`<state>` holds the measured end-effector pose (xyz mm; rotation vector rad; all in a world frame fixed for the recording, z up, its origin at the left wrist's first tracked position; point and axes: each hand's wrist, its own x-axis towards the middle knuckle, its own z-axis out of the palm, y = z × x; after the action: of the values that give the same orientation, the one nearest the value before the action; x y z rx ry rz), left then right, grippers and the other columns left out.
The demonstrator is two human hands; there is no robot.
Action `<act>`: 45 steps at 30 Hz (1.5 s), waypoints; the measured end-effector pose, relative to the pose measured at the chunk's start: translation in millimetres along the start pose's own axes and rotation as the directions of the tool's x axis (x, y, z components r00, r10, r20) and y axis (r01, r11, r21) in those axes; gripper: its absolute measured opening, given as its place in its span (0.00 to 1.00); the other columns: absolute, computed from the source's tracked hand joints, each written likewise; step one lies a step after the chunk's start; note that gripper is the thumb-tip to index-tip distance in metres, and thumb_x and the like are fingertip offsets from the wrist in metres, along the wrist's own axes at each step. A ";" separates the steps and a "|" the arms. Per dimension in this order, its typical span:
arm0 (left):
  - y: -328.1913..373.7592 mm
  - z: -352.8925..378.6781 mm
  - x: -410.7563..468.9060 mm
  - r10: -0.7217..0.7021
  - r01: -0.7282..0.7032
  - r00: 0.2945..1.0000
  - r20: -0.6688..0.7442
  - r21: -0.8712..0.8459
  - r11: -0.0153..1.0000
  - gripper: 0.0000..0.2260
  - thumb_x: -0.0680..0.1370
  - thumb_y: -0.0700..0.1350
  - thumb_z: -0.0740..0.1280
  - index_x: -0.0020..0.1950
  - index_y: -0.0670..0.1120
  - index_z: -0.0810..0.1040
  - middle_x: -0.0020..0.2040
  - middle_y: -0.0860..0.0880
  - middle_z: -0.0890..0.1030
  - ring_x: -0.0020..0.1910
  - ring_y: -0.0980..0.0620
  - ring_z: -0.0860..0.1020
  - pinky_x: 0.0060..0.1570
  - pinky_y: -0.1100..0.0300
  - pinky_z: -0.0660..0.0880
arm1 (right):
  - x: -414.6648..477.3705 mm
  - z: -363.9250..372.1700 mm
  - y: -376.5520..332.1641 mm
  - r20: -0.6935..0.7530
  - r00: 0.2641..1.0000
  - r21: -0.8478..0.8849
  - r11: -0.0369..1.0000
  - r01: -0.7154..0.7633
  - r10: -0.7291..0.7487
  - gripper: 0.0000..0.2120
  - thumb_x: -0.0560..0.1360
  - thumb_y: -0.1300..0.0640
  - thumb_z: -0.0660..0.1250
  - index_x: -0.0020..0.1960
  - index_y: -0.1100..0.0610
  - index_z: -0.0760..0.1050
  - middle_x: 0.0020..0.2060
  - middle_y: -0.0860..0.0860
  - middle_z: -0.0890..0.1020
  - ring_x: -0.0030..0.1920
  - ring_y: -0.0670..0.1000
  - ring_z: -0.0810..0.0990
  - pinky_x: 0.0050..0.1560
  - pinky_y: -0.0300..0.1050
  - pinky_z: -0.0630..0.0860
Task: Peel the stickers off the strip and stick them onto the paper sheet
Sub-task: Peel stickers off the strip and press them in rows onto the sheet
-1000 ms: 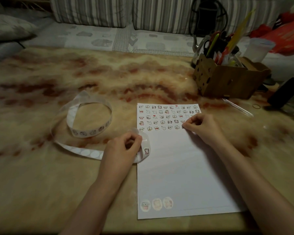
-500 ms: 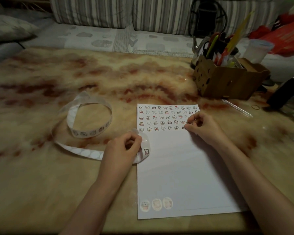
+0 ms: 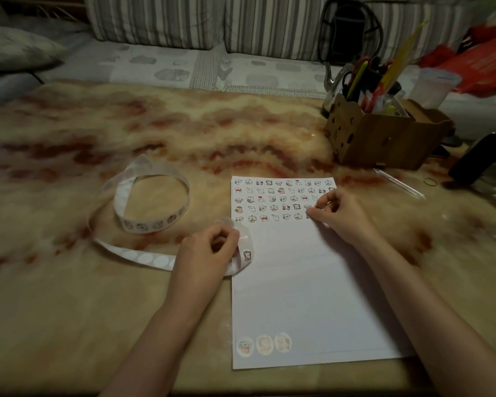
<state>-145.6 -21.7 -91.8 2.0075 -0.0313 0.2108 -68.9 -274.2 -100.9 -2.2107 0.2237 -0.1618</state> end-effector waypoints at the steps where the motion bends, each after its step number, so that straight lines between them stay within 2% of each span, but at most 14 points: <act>1: 2.3 -0.3 -0.6 0.010 -0.010 1.000 -0.015 -0.019 1.000 0.08 0.76 0.45 0.67 0.37 0.47 0.80 0.31 0.56 0.81 0.34 0.59 0.79 0.36 0.66 0.73 | -0.1 1.0 -0.7 -0.014 1.000 -0.033 0.999 -0.002 0.002 0.10 0.69 0.56 0.74 0.39 0.51 0.72 0.28 0.47 0.74 0.31 0.49 0.73 0.37 0.46 0.68; 3: 6.7 -1.5 -1.9 0.014 -0.019 0.999 -0.053 -0.091 0.996 0.07 0.76 0.43 0.67 0.38 0.48 0.80 0.29 0.59 0.80 0.32 0.63 0.78 0.34 0.74 0.69 | -3.0 0.8 -6.7 -0.034 0.999 -0.093 0.996 -0.003 0.000 0.07 0.71 0.58 0.71 0.40 0.51 0.73 0.31 0.48 0.75 0.32 0.50 0.74 0.36 0.45 0.68; 7: 9.7 -2.3 -0.1 -0.013 -0.007 0.996 -0.089 -0.224 0.975 0.06 0.77 0.42 0.67 0.41 0.44 0.81 0.30 0.56 0.81 0.29 0.62 0.79 0.32 0.75 0.69 | -24.0 4.0 -35.1 -0.062 0.984 -0.015 0.986 0.168 -0.168 0.03 0.74 0.59 0.68 0.42 0.53 0.75 0.34 0.46 0.79 0.34 0.48 0.77 0.37 0.45 0.71; 9: 9.9 -1.8 1.9 -0.034 0.008 0.995 -0.092 -0.268 0.963 0.06 0.77 0.42 0.66 0.42 0.44 0.81 0.30 0.54 0.82 0.29 0.62 0.79 0.31 0.74 0.69 | -44.4 13.2 -54.9 0.042 0.966 0.117 0.961 0.249 -0.256 0.04 0.74 0.61 0.68 0.41 0.53 0.77 0.36 0.48 0.82 0.36 0.47 0.80 0.38 0.39 0.72; 11: 9.9 -2.3 3.0 -0.040 0.012 0.995 -0.093 -0.292 0.956 0.07 0.77 0.42 0.66 0.41 0.43 0.80 0.28 0.52 0.80 0.27 0.62 0.77 0.30 0.74 0.69 | -67.0 27.1 -70.1 0.174 0.937 0.263 0.931 0.252 -0.303 0.04 0.75 0.62 0.68 0.42 0.55 0.78 0.35 0.50 0.83 0.37 0.45 0.81 0.38 0.37 0.73; 16: 7.2 -3.7 4.5 -0.037 0.006 0.995 -0.094 -0.313 0.950 0.08 0.78 0.41 0.65 0.40 0.42 0.78 0.26 0.52 0.76 0.22 0.62 0.71 0.27 0.72 0.66 | -92.6 47.3 -82.0 0.238 0.922 0.491 0.856 0.159 -0.307 0.06 0.70 0.63 0.74 0.43 0.56 0.79 0.36 0.50 0.84 0.40 0.48 0.82 0.45 0.54 0.77; 18: 7.5 -3.8 5.3 -0.041 0.009 0.995 -0.090 -0.332 0.943 0.08 0.78 0.41 0.65 0.40 0.42 0.78 0.26 0.50 0.76 0.22 0.62 0.70 0.26 0.72 0.65 | -93.5 47.7 -83.1 0.227 0.933 0.496 0.858 0.137 -0.280 0.08 0.68 0.65 0.75 0.44 0.56 0.80 0.35 0.49 0.83 0.39 0.47 0.81 0.45 0.56 0.77; 22: 10.7 -3.9 4.5 -0.018 -0.013 0.996 -0.082 -0.357 0.934 0.08 0.79 0.40 0.64 0.41 0.38 0.77 0.30 0.46 0.77 0.24 0.62 0.73 0.28 0.73 0.67 | -94.6 46.1 -83.0 0.201 0.946 0.477 0.869 0.133 -0.255 0.06 0.69 0.65 0.74 0.40 0.55 0.80 0.35 0.51 0.84 0.38 0.47 0.80 0.44 0.50 0.77; 28: 12.1 -3.6 3.8 -0.007 -0.006 0.999 -0.031 -0.412 0.911 0.10 0.78 0.41 0.64 0.37 0.43 0.78 0.29 0.52 0.79 0.27 0.60 0.74 0.31 0.71 0.69 | -91.5 45.0 -81.8 0.157 0.954 0.458 0.874 0.160 -0.257 0.08 0.69 0.65 0.74 0.40 0.53 0.81 0.36 0.52 0.85 0.38 0.46 0.81 0.43 0.42 0.75; 30: 12.8 -3.3 2.3 0.033 -0.032 0.999 -0.004 -0.372 0.928 0.08 0.77 0.39 0.66 0.38 0.41 0.79 0.31 0.53 0.80 0.29 0.62 0.76 0.33 0.73 0.70 | -92.2 44.8 -81.5 0.141 0.952 0.455 0.872 0.181 -0.271 0.07 0.70 0.65 0.73 0.41 0.54 0.82 0.36 0.51 0.84 0.37 0.45 0.80 0.42 0.38 0.75; 32: 11.5 -2.8 2.0 0.060 -0.055 0.998 0.004 -0.335 0.941 0.07 0.76 0.37 0.67 0.38 0.40 0.80 0.32 0.54 0.80 0.31 0.63 0.77 0.35 0.73 0.70 | -92.8 44.3 -81.3 0.128 0.948 0.435 0.875 0.210 -0.291 0.06 0.70 0.65 0.73 0.42 0.55 0.82 0.36 0.51 0.85 0.37 0.44 0.80 0.42 0.39 0.74; 36: 7.9 -3.0 3.0 0.080 -0.074 0.997 0.007 -0.312 0.947 0.07 0.76 0.38 0.67 0.38 0.43 0.81 0.34 0.53 0.80 0.34 0.61 0.77 0.37 0.71 0.71 | -92.3 43.7 -80.1 0.120 0.942 0.405 0.882 0.240 -0.312 0.05 0.70 0.64 0.73 0.42 0.55 0.82 0.37 0.49 0.85 0.38 0.47 0.80 0.43 0.42 0.75; 41: 6.9 -2.2 2.6 0.091 -0.089 0.996 -0.002 -0.259 0.962 0.05 0.76 0.40 0.68 0.40 0.44 0.82 0.38 0.52 0.82 0.38 0.60 0.78 0.40 0.69 0.72 | -91.3 41.3 -79.8 0.146 0.938 0.396 0.888 0.235 -0.314 0.07 0.70 0.64 0.73 0.40 0.53 0.81 0.36 0.47 0.84 0.36 0.45 0.78 0.39 0.37 0.73; 45: 6.7 -2.3 1.8 0.078 -0.076 0.997 0.003 -0.225 0.971 0.06 0.75 0.41 0.69 0.38 0.45 0.82 0.33 0.54 0.81 0.34 0.59 0.78 0.38 0.68 0.72 | -91.0 40.2 -78.3 0.176 0.931 0.364 0.900 0.239 -0.319 0.05 0.71 0.64 0.72 0.40 0.54 0.80 0.36 0.47 0.83 0.36 0.43 0.77 0.38 0.35 0.72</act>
<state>-144.9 -22.4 -84.5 1.7832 -0.1349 0.2345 -141.7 -176.7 -66.0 -1.8865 -0.2425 -0.0895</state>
